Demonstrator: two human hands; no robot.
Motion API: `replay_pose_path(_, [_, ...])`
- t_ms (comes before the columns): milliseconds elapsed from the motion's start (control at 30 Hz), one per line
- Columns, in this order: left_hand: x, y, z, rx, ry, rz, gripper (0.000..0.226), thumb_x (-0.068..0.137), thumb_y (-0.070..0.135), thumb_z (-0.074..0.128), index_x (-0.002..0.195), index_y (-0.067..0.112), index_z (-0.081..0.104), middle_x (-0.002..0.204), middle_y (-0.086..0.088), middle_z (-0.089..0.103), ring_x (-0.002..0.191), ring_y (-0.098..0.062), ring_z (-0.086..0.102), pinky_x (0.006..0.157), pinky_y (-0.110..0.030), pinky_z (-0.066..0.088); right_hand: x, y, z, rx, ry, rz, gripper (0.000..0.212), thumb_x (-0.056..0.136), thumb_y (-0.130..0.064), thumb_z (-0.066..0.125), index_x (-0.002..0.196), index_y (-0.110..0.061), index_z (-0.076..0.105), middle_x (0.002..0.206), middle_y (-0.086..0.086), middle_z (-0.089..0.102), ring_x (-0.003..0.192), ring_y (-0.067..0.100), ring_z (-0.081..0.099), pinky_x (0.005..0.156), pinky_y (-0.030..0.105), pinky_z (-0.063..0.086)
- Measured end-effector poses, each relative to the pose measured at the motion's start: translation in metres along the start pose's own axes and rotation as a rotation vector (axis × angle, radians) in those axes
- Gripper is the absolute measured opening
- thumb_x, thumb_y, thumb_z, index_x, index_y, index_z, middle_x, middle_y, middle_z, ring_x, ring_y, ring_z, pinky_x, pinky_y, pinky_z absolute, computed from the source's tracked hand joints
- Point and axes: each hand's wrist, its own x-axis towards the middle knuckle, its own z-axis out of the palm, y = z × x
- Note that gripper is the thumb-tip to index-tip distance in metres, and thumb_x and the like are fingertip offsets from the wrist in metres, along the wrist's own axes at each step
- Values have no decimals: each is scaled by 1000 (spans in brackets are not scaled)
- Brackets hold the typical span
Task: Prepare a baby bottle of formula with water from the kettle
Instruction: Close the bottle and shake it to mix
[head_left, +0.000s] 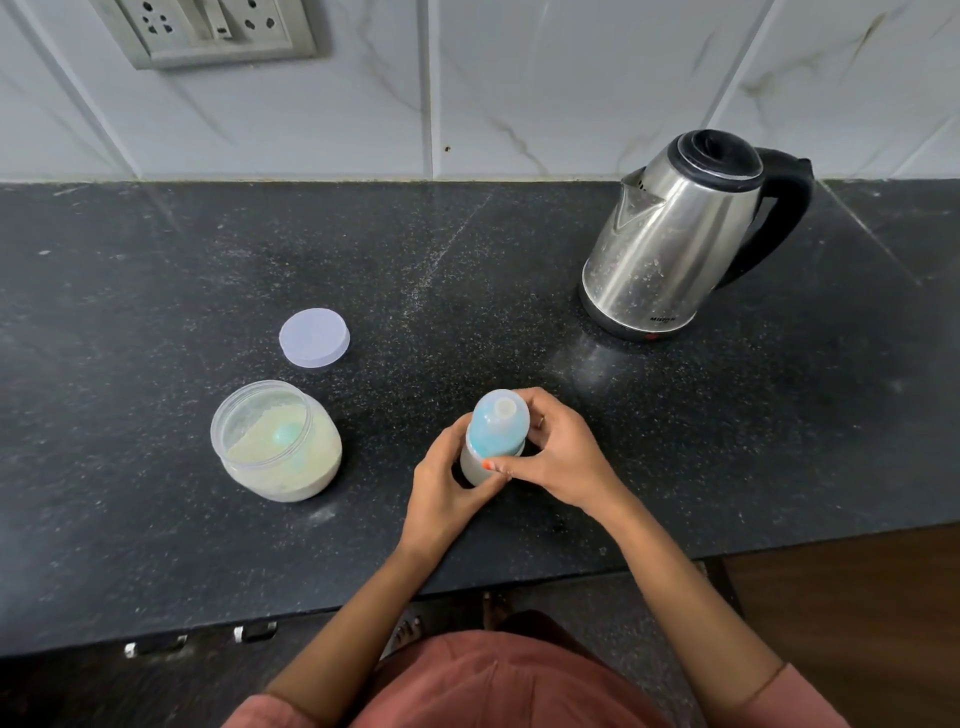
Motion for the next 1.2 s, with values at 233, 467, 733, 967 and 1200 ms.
replay_pose_path(233, [0, -1, 0, 42, 9, 32, 66, 70, 20, 80, 117, 49, 45, 112, 23, 59, 105, 6, 56, 86, -13, 46, -2, -5, 11, -80, 148, -28, 56, 54, -15, 87, 84, -30, 42, 96, 3, 61, 92, 16, 60, 77, 33, 53])
replay_pose_path(467, [0, 3, 0, 49, 12, 30, 63, 69, 23, 77, 116, 49, 45, 109, 27, 57, 105, 11, 54, 85, -9, 44, -6, -4, 26, -36, 278, 6, 59, 54, -14, 86, 88, -32, 41, 96, -8, 54, 90, 3, 56, 73, 12, 47])
replay_pose_path(733, [8, 0, -8, 10, -118, -12, 63, 68, 14, 82, 115, 39, 49, 113, 9, 63, 106, -4, 60, 91, -27, 49, 5, -7, -4, -93, -124, -50, 58, 61, -10, 83, 112, -19, 57, 111, -11, 51, 110, 14, 52, 97, 29, 44])
replay_pose_path(967, [4, 5, -5, 47, -78, 10, 64, 70, 20, 81, 118, 45, 47, 108, 27, 61, 103, 9, 58, 86, -10, 45, 2, 0, 4, -156, 88, -104, 55, 54, -15, 87, 105, -11, 66, 102, -8, 63, 98, 6, 60, 88, 21, 49])
replay_pose_path(1200, [0, 13, -2, 52, -25, 1, 63, 70, 22, 78, 114, 55, 46, 103, 36, 59, 102, 13, 56, 84, -7, 43, -6, 1, 21, -122, 301, -122, 51, 54, -20, 86, 101, -17, 67, 98, -10, 66, 94, 0, 61, 81, 14, 49])
